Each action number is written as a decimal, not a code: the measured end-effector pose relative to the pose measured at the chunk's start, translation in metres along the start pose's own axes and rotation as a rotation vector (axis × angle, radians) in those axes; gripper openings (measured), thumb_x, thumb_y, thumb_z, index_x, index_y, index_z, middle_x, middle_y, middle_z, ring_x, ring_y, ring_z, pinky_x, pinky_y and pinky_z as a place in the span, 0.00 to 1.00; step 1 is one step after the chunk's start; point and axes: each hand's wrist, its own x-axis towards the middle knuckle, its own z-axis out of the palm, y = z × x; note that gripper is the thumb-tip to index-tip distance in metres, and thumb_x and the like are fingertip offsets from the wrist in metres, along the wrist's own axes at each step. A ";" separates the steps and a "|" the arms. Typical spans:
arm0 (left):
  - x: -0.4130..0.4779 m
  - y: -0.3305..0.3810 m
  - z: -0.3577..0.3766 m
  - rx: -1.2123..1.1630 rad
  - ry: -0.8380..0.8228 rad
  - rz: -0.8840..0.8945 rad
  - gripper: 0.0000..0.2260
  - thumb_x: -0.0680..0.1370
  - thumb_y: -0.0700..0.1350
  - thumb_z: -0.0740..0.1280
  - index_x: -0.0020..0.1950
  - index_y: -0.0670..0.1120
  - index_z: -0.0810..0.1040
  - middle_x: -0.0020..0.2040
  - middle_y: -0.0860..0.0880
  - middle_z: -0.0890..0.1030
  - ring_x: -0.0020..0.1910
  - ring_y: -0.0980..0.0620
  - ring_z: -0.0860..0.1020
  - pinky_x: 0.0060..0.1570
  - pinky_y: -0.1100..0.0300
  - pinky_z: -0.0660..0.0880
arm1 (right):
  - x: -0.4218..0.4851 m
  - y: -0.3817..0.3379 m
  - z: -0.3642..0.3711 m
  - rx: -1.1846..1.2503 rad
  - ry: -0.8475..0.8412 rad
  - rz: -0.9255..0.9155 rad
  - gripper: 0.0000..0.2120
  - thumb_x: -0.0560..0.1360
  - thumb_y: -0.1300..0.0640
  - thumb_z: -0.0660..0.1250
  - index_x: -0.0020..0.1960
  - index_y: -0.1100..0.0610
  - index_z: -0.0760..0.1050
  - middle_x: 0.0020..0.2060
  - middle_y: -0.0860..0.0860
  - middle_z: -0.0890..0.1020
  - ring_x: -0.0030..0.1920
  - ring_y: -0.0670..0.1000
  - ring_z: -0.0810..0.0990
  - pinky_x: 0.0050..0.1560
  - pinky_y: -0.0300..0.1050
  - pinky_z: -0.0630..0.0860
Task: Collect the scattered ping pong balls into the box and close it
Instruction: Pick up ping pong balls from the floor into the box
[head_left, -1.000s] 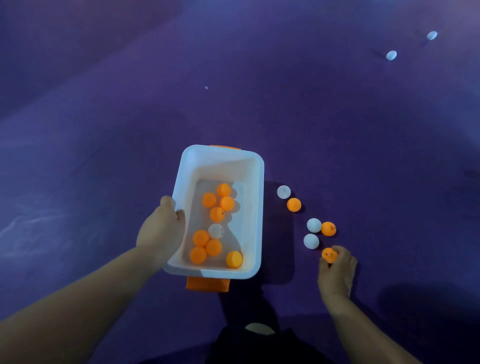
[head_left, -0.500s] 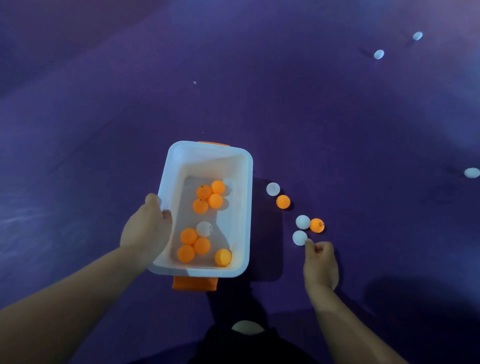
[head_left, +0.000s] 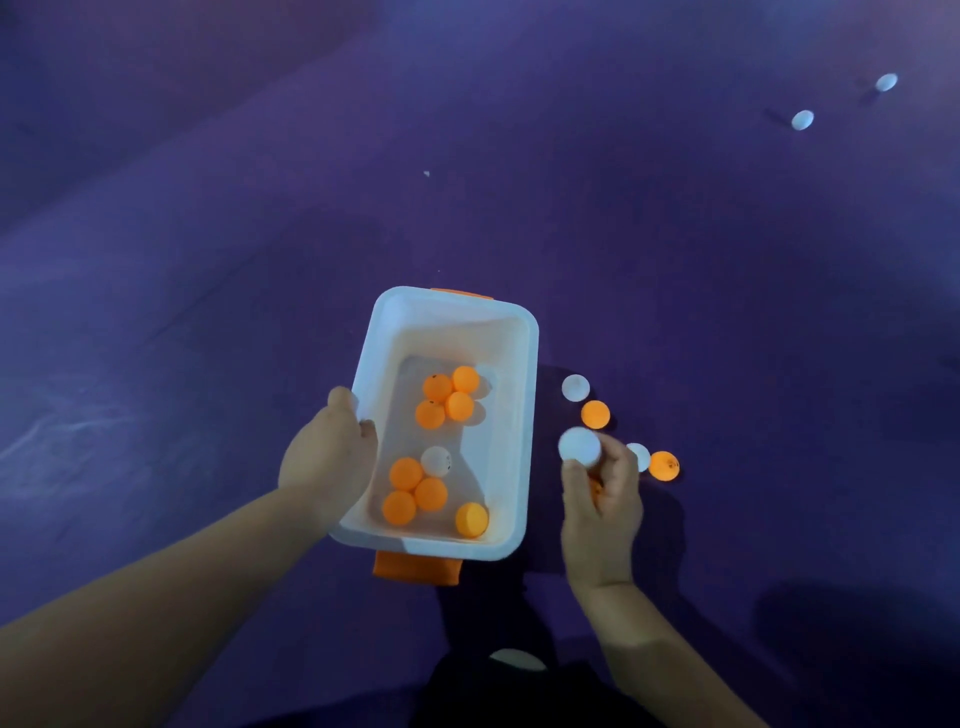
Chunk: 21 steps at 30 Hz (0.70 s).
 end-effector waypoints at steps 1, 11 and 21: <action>0.000 0.000 0.000 0.001 -0.001 0.001 0.03 0.81 0.43 0.55 0.50 0.44 0.65 0.38 0.49 0.74 0.34 0.50 0.76 0.29 0.57 0.72 | -0.001 -0.009 0.006 0.013 -0.043 -0.058 0.14 0.71 0.49 0.64 0.56 0.49 0.72 0.43 0.44 0.78 0.42 0.43 0.77 0.42 0.35 0.75; -0.004 0.004 -0.004 -0.003 -0.009 0.013 0.03 0.81 0.42 0.55 0.48 0.44 0.63 0.35 0.50 0.72 0.30 0.52 0.72 0.25 0.59 0.63 | 0.005 -0.042 0.043 -0.072 -0.351 -0.256 0.28 0.72 0.55 0.67 0.67 0.42 0.59 0.48 0.45 0.70 0.51 0.44 0.70 0.55 0.37 0.70; -0.004 0.006 -0.004 -0.011 -0.003 -0.001 0.02 0.81 0.42 0.54 0.50 0.44 0.63 0.39 0.48 0.72 0.31 0.53 0.70 0.26 0.60 0.60 | 0.042 0.016 -0.012 -0.254 0.055 -0.078 0.15 0.71 0.60 0.59 0.56 0.54 0.77 0.50 0.40 0.75 0.57 0.48 0.70 0.61 0.49 0.70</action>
